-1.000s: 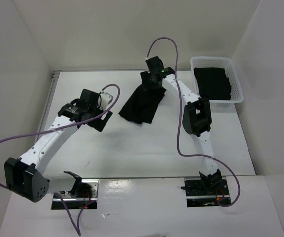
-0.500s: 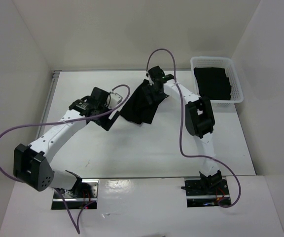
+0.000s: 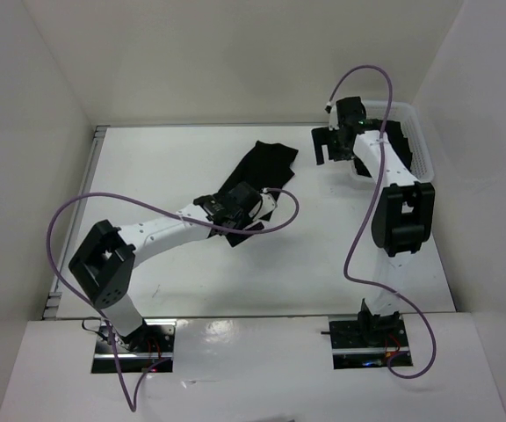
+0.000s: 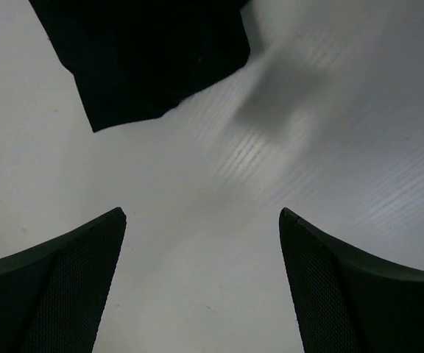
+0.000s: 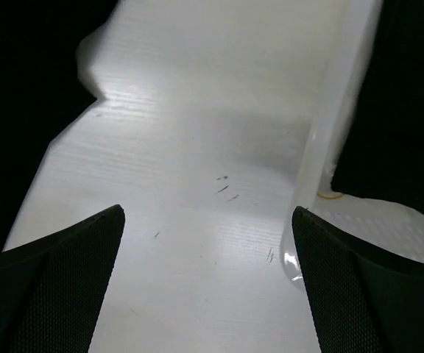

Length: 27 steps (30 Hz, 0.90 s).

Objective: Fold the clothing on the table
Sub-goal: Flatten the skirt out

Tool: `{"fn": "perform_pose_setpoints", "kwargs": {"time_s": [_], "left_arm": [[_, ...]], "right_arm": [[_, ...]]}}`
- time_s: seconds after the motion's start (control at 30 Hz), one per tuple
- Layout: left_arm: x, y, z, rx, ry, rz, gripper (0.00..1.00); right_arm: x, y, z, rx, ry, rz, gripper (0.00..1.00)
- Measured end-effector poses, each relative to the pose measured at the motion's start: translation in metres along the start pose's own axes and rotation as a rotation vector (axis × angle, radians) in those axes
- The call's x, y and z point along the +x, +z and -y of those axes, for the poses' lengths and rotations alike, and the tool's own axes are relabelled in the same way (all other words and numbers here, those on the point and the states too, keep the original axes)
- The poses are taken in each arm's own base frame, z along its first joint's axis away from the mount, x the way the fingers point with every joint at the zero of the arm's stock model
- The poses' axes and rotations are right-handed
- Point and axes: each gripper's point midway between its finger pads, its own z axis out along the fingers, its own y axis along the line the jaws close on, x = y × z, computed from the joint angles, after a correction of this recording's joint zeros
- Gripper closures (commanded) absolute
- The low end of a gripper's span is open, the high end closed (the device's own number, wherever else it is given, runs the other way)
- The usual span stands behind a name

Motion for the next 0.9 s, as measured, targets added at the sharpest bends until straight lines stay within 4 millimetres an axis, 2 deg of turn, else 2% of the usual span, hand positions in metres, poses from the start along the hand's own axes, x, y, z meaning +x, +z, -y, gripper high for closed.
{"fn": "perform_pose_setpoints", "kwargs": {"time_s": [0.23, 0.37, 0.5, 0.9], "left_arm": [[-0.015, 0.017, -0.015, -0.114, 0.018, 0.064, 0.13], [-0.011, 0.041, -0.009, -0.124, 0.033, 0.047, 0.16], [-0.007, 0.055, -0.003, -0.114, 0.055, 0.027, 0.16], [-0.019, 0.068, 0.000, -0.113, 0.049, 0.063, 0.17]], "right_arm": [[0.021, 0.002, -0.020, -0.057, -0.035, -0.047, 0.01], [0.021, 0.001, -0.012, -0.053, -0.022, -0.044, 0.01], [0.022, 0.001, -0.004, -0.044, -0.009, -0.045, 0.01], [0.029, 0.002, -0.003, -0.054, -0.004, -0.057, 0.01]]}}
